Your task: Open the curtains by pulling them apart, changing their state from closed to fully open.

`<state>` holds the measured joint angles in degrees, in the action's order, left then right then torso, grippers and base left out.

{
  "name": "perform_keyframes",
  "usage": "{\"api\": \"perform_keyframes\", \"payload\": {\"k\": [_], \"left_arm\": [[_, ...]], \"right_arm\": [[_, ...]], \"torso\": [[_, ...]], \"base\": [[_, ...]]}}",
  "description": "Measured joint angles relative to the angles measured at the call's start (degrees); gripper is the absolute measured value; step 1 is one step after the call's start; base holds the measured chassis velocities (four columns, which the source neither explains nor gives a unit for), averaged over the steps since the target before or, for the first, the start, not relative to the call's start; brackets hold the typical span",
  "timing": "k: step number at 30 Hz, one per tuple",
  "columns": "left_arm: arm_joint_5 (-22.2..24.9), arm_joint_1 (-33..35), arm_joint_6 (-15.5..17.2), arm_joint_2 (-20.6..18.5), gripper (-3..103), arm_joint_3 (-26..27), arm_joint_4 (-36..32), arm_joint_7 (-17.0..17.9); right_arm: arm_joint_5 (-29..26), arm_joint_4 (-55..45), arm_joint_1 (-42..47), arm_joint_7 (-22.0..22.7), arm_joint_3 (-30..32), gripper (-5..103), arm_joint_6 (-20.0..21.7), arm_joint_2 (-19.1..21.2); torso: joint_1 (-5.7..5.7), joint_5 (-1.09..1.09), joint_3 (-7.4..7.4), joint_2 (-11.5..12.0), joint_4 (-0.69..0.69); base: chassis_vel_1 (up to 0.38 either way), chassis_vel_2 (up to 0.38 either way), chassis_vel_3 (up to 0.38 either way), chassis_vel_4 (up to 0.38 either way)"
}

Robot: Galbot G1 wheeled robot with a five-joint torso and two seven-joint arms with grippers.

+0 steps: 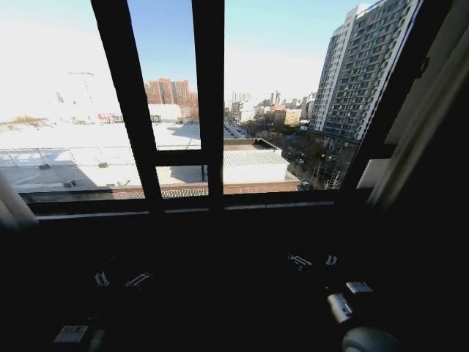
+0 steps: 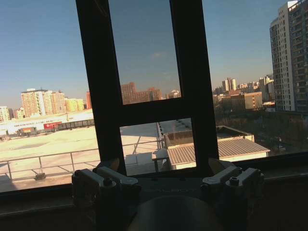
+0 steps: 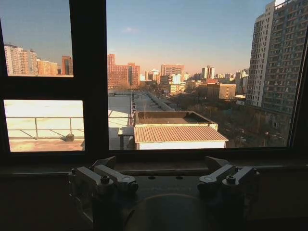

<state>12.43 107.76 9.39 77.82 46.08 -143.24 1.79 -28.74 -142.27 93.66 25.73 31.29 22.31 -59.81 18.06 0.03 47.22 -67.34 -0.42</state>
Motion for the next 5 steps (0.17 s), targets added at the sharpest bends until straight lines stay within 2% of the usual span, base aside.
{"api": "perform_keyframes", "payload": {"k": [5], "left_arm": [[0.1,0.1,-0.9,-0.2,100,-0.6,0.0,2.4]], "right_arm": [[0.3,-0.8,0.7,0.2,0.0,100,-0.1,-0.4]], "torso": [[-0.10,-0.03,-0.05,-0.1,-0.02]], "base": [[0.000,0.000,0.000,0.000]]}}
